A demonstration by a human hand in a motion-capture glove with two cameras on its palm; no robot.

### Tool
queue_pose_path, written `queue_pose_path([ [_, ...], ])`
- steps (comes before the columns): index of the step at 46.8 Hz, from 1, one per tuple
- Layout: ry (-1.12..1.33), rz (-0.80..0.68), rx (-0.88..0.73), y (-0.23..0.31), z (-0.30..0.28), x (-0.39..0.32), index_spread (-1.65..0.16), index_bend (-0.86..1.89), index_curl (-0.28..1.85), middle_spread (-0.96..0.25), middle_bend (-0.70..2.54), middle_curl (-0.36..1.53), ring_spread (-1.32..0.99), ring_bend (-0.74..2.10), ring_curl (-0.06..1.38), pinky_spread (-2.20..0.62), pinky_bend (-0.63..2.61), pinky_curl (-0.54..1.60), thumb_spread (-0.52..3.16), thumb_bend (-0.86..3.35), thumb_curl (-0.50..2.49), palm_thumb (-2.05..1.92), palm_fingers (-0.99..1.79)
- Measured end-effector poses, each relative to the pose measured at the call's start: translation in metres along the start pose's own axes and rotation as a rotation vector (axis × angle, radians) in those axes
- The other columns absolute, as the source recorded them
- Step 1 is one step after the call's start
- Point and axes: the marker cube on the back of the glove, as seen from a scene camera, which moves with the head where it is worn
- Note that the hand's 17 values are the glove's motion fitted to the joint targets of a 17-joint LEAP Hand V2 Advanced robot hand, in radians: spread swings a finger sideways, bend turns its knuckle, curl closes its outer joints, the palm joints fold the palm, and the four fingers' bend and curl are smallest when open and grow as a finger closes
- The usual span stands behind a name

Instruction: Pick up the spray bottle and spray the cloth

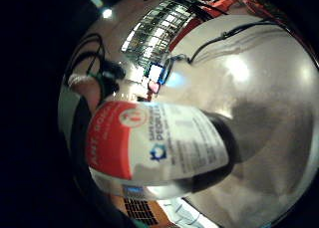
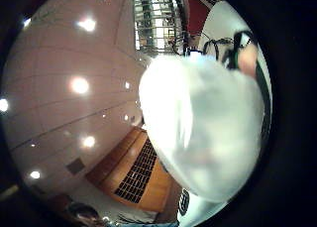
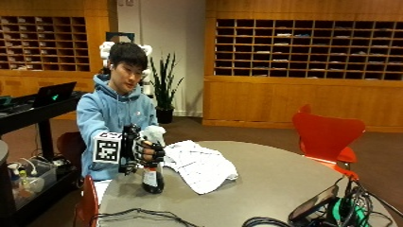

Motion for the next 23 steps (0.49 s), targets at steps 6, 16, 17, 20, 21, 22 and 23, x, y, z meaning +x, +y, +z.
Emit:
queue_pose_path([
  [6,0.034,0.006,-0.026,-0.009,0.007,-0.007,-0.20,0.33,0.34,-0.11,0.41,0.41,-0.10,0.56,0.33,0.07,0.23,0.26,0.99,0.00,0.44,0.81,1.16],
  [16,0.188,-0.065,-0.368,-0.019,0.029,-0.024,-0.20,0.36,0.42,-0.13,0.50,0.47,-0.16,0.53,0.37,-0.08,0.28,0.31,0.60,-0.01,0.58,0.95,1.37],
  [17,0.219,-0.081,-0.422,-0.019,0.032,-0.028,-0.20,0.36,0.42,-0.13,0.51,0.47,-0.17,0.54,0.38,-0.09,0.28,0.31,0.58,-0.01,0.59,0.95,1.37],
  [20,0.328,-0.138,-0.543,-0.017,0.039,-0.046,-0.19,0.38,0.44,-0.13,0.53,0.48,-0.17,0.54,0.39,-0.12,0.29,0.32,0.50,-0.02,0.61,0.95,1.38],
  [21,0.369,-0.163,-0.575,-0.016,0.042,-0.052,-0.19,0.39,0.45,-0.13,0.54,0.48,-0.17,0.54,0.39,-0.13,0.29,0.33,0.48,-0.02,0.62,0.95,1.40],
  [22,0.412,-0.190,-0.603,-0.015,0.044,-0.058,-0.19,0.40,0.45,-0.13,0.55,0.49,-0.17,0.55,0.39,-0.14,0.29,0.33,0.46,-0.02,0.63,0.95,1.39],
  [23,0.456,-0.220,-0.626,-0.013,0.047,-0.065,-0.18,0.41,0.46,-0.13,0.54,0.49,-0.18,0.56,0.40,-0.15,0.29,0.33,0.44,-0.02,0.63,0.95,1.40],
])
